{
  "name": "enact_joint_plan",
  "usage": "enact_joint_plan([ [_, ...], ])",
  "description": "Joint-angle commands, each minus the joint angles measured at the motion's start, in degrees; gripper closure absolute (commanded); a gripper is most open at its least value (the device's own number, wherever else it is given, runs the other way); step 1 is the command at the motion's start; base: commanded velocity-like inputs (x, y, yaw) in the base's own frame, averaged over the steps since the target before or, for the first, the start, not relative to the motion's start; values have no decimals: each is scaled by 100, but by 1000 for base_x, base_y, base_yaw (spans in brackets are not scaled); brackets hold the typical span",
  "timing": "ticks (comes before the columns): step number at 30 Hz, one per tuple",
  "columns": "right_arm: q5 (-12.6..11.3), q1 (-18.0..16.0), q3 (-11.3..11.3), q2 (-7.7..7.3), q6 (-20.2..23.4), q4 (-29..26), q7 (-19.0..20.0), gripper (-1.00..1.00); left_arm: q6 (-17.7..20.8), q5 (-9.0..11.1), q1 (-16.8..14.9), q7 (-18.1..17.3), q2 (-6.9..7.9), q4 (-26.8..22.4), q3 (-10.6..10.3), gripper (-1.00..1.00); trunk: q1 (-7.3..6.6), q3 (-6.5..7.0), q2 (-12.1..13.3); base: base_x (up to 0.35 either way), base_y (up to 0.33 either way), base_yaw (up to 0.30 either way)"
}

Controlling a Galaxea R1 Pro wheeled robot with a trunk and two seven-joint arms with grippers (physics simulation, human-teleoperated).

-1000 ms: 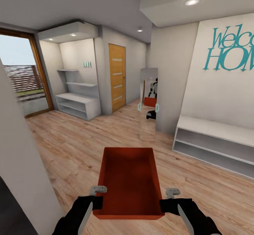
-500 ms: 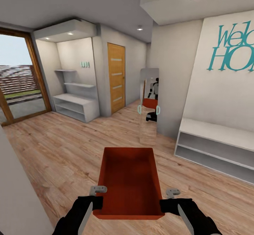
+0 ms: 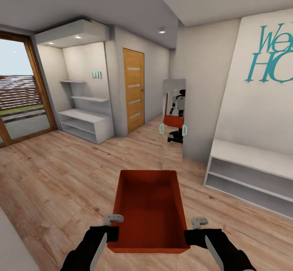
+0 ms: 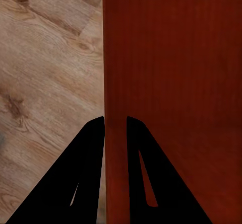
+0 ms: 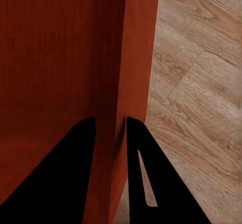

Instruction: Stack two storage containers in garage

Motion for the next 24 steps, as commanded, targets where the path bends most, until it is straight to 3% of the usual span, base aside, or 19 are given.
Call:
enact_joint_plan([
  [1, 94, -3, 36, -53, -318, -15, -22, 100, 35, -111, -5, 28, 2, 1, 47, 100, 5, -10, -8, 325, 0, 0],
  [8, 94, -2, 36, -53, -322, -10, -21, 100, -151, -119, -5, 28, 2, 131, 39, 100, 5, -10, -8, 325, 0, 0],
  [24, 94, -2, 36, -52, -322, -6, -22, 100, -167, -120, -5, 28, 2, 134, 38, 100, 5, -10, -8, 325, 0, 0],
])
